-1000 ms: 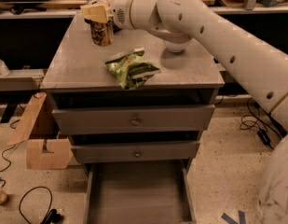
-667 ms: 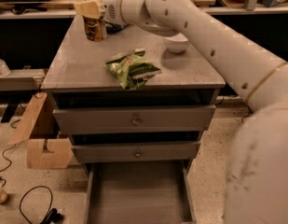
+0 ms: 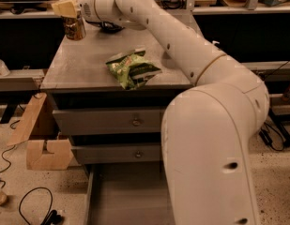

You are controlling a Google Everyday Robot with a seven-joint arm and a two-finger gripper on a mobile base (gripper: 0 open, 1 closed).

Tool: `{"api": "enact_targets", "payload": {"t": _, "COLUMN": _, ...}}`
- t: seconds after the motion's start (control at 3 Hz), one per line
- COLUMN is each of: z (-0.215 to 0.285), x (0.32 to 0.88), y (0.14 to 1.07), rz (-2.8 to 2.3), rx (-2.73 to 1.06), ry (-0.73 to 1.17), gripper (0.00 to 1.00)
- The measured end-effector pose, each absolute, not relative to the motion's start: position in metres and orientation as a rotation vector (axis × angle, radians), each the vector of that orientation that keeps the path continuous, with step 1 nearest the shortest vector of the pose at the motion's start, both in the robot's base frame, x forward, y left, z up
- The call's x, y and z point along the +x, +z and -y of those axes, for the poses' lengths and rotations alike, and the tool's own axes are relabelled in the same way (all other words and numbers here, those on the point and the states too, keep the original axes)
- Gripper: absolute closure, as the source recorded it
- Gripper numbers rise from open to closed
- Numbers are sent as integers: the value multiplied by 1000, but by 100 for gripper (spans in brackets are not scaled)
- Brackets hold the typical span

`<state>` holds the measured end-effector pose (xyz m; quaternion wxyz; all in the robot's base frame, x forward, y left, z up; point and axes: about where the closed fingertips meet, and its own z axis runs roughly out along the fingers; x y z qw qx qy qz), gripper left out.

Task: Pick orange can from bottom drawer and place on counter

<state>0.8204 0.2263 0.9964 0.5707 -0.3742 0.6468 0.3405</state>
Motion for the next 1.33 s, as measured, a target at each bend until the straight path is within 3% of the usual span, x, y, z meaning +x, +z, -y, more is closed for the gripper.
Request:
{"api": "enact_targets", "payload": {"t": 0.33, "z": -244, "x": 833, "y": 974, "rz": -1549, "rx": -872, "ry": 836, "gripper": 100}}
{"api": "enact_targets", "payload": {"t": 1.0, "z": -231, "x": 875, "y": 924, "rz": -1613, "rx": -726, "ry": 812, "gripper": 100}}
{"api": "enact_targets", "payload": {"t": 1.33, "z": -233, "x": 877, "y": 926, "rz": -1608, "rx": -718, "ry": 809, "gripper": 82}}
